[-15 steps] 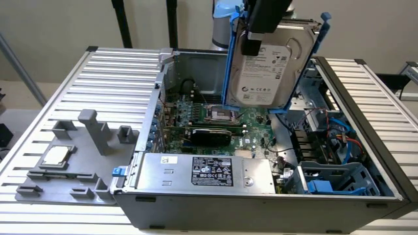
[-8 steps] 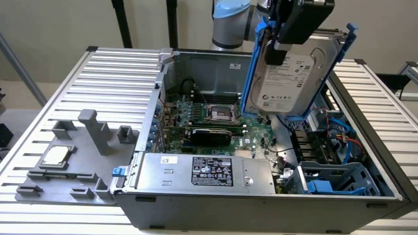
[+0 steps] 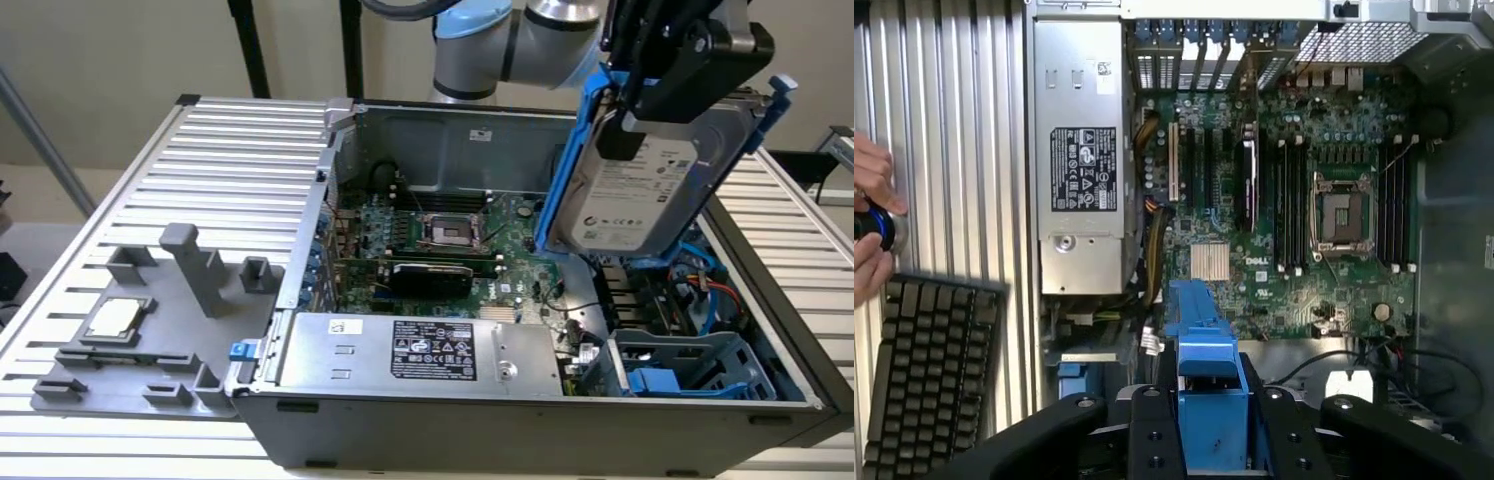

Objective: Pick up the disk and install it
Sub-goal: 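Pick up the disk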

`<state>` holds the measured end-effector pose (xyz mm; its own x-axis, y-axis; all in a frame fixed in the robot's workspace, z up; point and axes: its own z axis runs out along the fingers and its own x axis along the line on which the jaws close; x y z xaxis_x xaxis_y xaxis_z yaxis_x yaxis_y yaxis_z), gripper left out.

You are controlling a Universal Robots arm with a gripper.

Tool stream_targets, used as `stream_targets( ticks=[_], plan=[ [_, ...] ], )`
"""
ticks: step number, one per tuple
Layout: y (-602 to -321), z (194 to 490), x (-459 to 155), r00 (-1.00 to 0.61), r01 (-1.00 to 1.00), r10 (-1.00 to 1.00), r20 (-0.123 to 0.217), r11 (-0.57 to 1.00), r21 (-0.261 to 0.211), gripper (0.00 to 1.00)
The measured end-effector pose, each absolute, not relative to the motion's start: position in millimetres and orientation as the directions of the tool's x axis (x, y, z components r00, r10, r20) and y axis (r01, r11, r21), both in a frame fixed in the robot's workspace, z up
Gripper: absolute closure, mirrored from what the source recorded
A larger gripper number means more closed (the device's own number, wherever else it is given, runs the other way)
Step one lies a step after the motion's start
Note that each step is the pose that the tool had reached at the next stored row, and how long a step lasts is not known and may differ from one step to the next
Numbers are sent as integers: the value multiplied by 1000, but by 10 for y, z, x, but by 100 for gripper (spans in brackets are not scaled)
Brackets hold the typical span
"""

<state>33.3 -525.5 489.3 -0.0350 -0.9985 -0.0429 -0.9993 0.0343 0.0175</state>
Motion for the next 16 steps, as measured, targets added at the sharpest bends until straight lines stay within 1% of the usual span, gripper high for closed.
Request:
stream_targets(
  ticks=[16],
  plan=[
    [-5703,4778,818,-35,-999,-998,-43,34,18,68]
  ],
)
